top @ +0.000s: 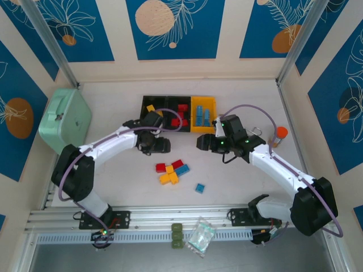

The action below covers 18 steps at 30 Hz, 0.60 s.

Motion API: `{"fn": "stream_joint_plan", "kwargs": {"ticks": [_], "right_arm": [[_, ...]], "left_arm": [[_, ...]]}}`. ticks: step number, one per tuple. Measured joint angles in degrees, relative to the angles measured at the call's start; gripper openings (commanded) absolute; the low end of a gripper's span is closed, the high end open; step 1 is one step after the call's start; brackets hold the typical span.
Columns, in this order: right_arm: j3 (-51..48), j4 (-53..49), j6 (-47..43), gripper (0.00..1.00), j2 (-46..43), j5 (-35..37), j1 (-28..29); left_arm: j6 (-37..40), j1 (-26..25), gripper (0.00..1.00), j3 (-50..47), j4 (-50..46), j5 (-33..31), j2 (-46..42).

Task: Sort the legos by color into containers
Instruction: Move the lego to the bottom-center of the table.

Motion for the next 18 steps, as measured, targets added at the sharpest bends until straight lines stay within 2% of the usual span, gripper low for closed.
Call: {"fn": "stream_joint_plan", "kwargs": {"ticks": [7,18], "right_arm": [[-0.79,0.5,-0.2,0.63,2.05,-0.35,1.55],[-0.79,0.7,-0.2,0.63,2.21,-0.17,1.55]], "left_arm": [[-5.6,-2.8,0.73,-9.55,2.03,0.42,-1.92],[-8.46,-3.98,0.69,-10.49,4.76,1.01,-2.45]]}}
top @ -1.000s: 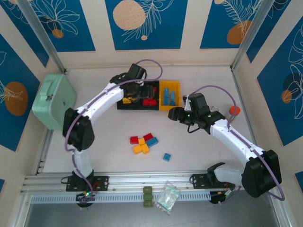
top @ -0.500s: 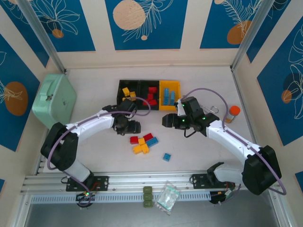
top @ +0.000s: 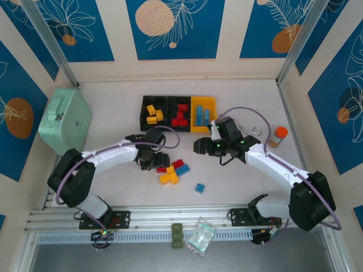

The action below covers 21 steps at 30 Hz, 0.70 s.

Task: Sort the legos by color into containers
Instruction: Move the lego to the bottom-center of the table.

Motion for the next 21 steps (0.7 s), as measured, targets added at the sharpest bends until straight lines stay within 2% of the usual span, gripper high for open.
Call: {"fn": "stream_joint_plan", "kwargs": {"ticks": [8,14,21], "right_arm": [[0.0,0.0,0.02,0.63,0.0,0.04,0.0],[0.0,0.48,0.2,0.63,0.0,0.04,0.0],[-0.44,1.33,0.72,0.63,0.11,0.11,0.28]], "left_arm": [[0.24,-0.15,0.63,0.09,-0.52,-1.95,0.33],[0.68,0.37,0.62,0.09,-4.07,-6.01,-1.16],[0.24,0.39,0.69,0.09,-5.33,-5.64,-2.1]]}}
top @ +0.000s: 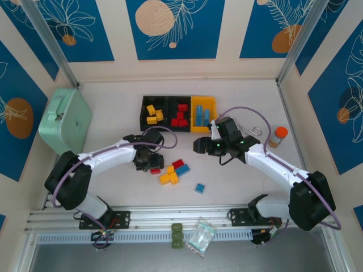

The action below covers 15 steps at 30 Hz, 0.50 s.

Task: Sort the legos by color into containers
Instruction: Move the lego to the bottom-center of the table, then pick up the lego from the middle-left of the table.

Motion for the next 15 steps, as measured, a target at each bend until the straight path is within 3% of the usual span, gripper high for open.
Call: {"fn": "stream_joint_plan", "kwargs": {"ticks": [8,15], "right_arm": [[-1.11,0.24,0.59,0.63,0.04,0.61,0.09],[-1.11,0.24,0.61,0.63,0.04,0.79,0.09]], "left_arm": [[-2.93,-0.17,0.69,-2.08,1.68,2.45,-0.79],[-4.48,-0.55,0.47,-3.39,1.75,0.87,0.5]]}}
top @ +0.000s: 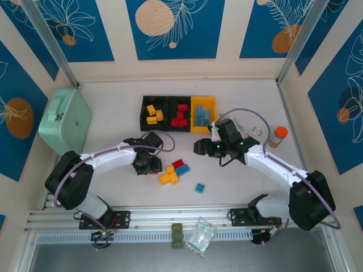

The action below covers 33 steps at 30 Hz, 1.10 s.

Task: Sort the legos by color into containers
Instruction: Pick up the lego from the middle-left of the table, then place the lego in the container.

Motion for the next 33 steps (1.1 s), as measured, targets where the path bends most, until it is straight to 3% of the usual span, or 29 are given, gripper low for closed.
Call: {"fn": "stream_joint_plan", "kwargs": {"ticks": [2,6,15,21,33], "right_arm": [[0.0,0.02,0.17,0.63,0.0,0.0,0.0],[-0.17,0.2,0.24,0.63,0.0,0.02,0.02],[-0.22,0.35,0.42,0.63,-0.11,0.2,0.33],[-0.37,0.33,0.48,0.63,-0.94,0.48,0.33],[-1.95,1.18,1.95,0.63,-2.62,1.16,0.37]], "left_arm": [[0.24,0.0,0.39,0.17,0.0,-0.5,-0.04],[1.33,0.02,0.32,0.98,-0.17,-1.62,-0.02],[5.66,2.12,0.34,9.88,-2.25,-3.26,0.26],[10.14,3.74,0.34,23.39,-3.23,-3.61,6.29],[18.56,5.09,0.34,58.71,-9.97,-4.33,29.88]]}}
